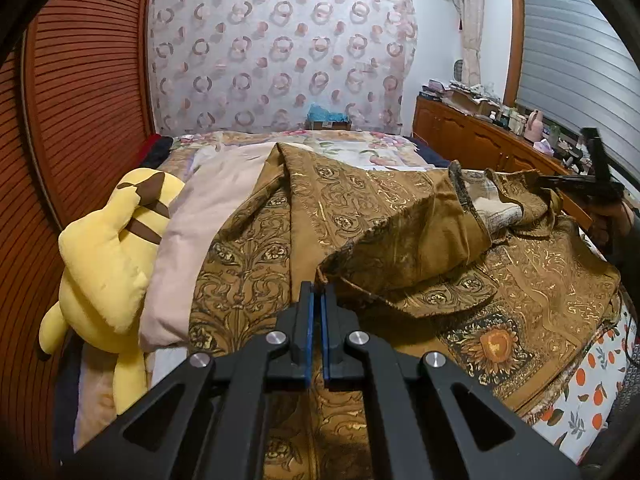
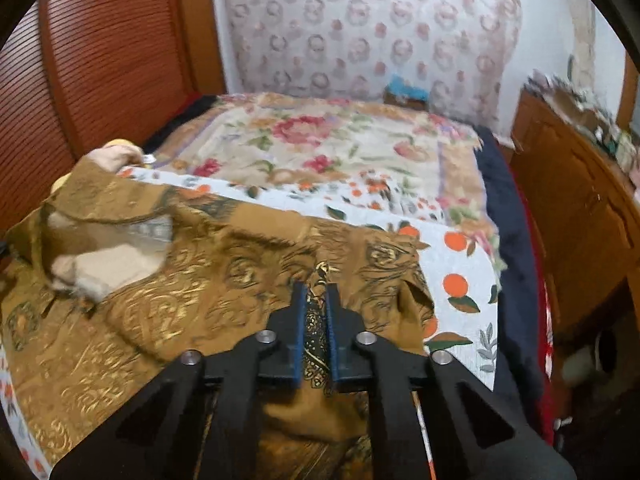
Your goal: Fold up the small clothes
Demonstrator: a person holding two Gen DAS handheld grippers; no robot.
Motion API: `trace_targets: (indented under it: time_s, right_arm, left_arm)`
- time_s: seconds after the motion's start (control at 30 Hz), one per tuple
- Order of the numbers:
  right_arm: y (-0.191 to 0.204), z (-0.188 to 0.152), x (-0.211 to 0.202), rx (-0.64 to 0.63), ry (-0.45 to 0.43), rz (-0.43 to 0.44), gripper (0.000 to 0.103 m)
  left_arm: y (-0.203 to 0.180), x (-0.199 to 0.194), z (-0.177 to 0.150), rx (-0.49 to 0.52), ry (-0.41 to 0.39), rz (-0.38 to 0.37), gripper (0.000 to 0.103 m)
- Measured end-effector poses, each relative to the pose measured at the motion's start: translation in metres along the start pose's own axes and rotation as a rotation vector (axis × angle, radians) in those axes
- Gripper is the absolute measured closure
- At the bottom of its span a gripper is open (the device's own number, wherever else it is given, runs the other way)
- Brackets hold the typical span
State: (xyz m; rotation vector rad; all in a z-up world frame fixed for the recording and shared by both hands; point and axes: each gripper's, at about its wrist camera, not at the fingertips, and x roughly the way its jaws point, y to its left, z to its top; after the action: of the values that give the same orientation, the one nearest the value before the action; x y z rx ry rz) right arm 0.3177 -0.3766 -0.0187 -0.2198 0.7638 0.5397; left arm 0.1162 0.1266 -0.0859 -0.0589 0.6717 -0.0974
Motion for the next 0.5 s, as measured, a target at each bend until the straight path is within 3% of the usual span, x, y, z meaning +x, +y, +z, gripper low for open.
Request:
trace_targets:
  time_s: [0.3,0.5]
  right_arm:
    - [0.027,-0.033,-0.084,0.009,-0.16,-0.001,0.102]
    - [0.037,-0.067,-0.127,0.04,-0.194,0.02,0.102]
  left_arm:
    - [0.006,-0.034,-0.008,-0.009,-0.063,0.018,0.103]
    - [0.014,-0.06,-0.019,-0.022,-0.091,0.031,0.103]
